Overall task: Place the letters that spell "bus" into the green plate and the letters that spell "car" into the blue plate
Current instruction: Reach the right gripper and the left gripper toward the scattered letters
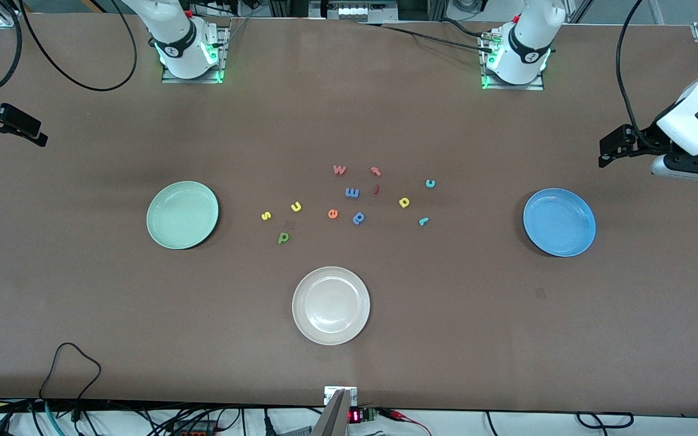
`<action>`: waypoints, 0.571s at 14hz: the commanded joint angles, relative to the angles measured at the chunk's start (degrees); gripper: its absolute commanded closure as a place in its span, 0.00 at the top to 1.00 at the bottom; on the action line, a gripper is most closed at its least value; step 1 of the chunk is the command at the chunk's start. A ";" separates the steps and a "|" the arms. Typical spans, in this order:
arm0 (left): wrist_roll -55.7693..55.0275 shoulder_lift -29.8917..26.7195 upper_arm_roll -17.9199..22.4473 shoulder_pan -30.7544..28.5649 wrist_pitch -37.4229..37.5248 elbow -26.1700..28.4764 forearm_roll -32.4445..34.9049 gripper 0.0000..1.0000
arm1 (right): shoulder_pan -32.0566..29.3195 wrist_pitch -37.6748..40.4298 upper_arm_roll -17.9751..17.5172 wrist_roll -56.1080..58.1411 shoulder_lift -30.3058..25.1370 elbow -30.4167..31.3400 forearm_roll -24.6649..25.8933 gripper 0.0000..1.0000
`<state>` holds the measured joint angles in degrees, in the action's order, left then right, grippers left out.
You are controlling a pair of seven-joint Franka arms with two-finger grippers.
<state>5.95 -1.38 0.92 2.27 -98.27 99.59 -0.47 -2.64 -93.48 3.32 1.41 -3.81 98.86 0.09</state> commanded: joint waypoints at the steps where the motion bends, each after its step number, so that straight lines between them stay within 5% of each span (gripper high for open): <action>1: 0.12 -0.81 0.31 0.20 -0.44 0.78 -0.41 1.00 | 0.27 0.49 0.46 -0.08 -1.02 0.90 0.18 1.00; 5: 0.12 -0.81 0.31 0.20 -0.44 0.78 -0.41 1.00 | 0.71 0.06 -0.06 0.70 0.90 1.43 0.44 1.00; 8: 0.12 -0.81 0.31 0.28 -0.44 0.78 -0.41 1.00 | 4.13 -5.01 -0.24 -0.87 8.00 2.13 0.18 1.00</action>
<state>5.95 -1.38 0.92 2.26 -98.27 99.59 -0.47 -0.87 -94.98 3.14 1.41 -0.58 100.74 0.07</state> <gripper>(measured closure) 0.000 0.000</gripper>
